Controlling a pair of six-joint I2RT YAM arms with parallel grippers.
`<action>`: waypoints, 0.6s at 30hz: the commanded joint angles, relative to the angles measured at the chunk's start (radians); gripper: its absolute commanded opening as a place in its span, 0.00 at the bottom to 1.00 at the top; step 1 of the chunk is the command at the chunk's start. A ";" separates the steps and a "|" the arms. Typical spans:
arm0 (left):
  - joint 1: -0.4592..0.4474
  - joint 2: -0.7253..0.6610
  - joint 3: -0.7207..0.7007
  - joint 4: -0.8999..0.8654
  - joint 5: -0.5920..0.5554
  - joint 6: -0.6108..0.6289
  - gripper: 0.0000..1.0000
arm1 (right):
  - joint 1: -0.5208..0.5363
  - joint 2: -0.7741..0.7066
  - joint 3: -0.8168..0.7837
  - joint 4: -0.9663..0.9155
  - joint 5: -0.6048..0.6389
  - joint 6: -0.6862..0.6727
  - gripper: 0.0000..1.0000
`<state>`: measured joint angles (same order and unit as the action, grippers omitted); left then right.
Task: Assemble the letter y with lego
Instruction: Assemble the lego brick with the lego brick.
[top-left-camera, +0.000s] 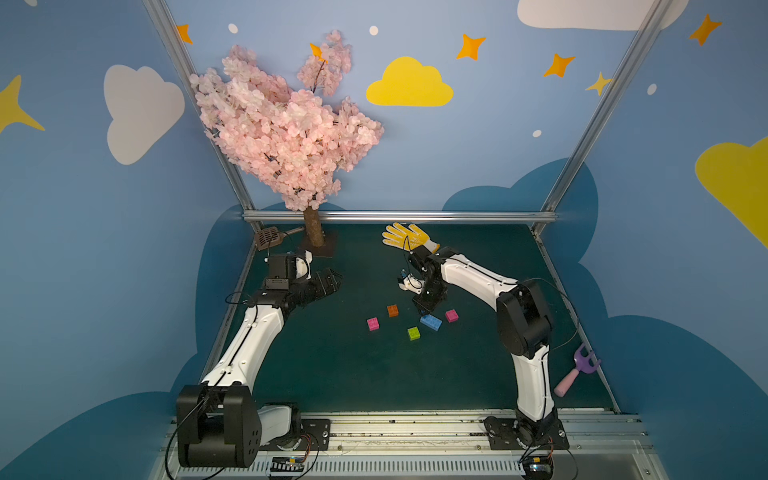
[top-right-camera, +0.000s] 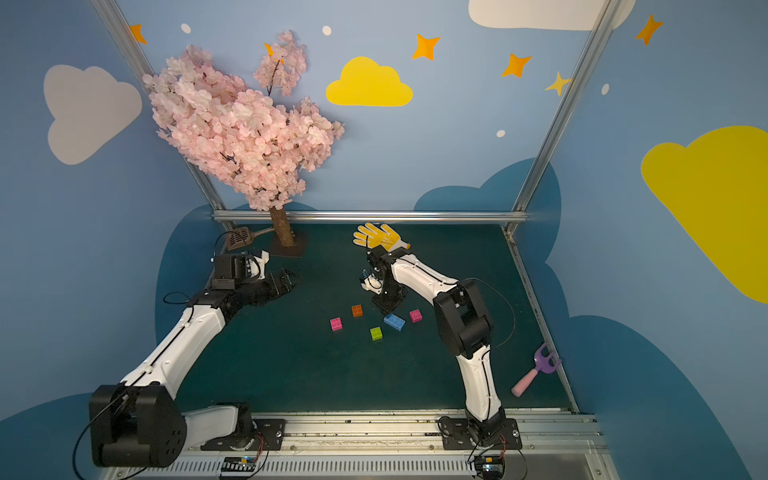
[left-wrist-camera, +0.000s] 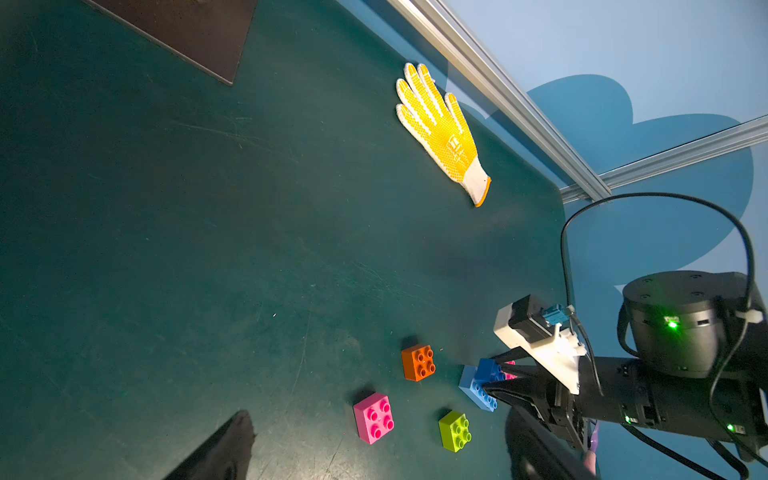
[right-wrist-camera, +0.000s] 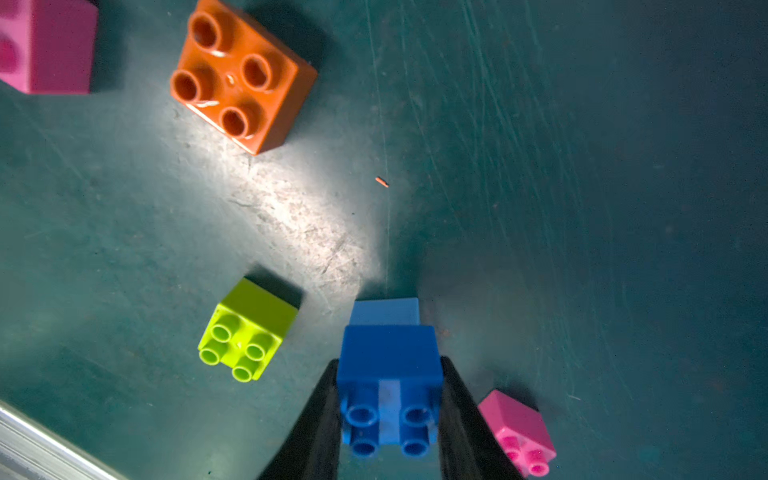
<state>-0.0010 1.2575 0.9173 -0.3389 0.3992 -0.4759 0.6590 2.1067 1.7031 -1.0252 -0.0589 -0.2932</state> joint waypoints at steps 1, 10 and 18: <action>0.000 0.005 0.018 -0.013 0.006 0.010 0.94 | 0.008 0.018 -0.007 0.001 0.015 -0.005 0.04; 0.001 0.006 0.019 -0.016 0.006 0.010 0.94 | 0.014 0.038 -0.005 0.010 0.035 -0.041 0.03; 0.002 0.007 0.020 -0.018 0.005 0.009 0.94 | 0.028 0.043 -0.023 0.029 0.039 -0.046 0.03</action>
<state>-0.0006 1.2579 0.9173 -0.3435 0.3992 -0.4759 0.6769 2.1204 1.7016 -1.0080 -0.0269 -0.3271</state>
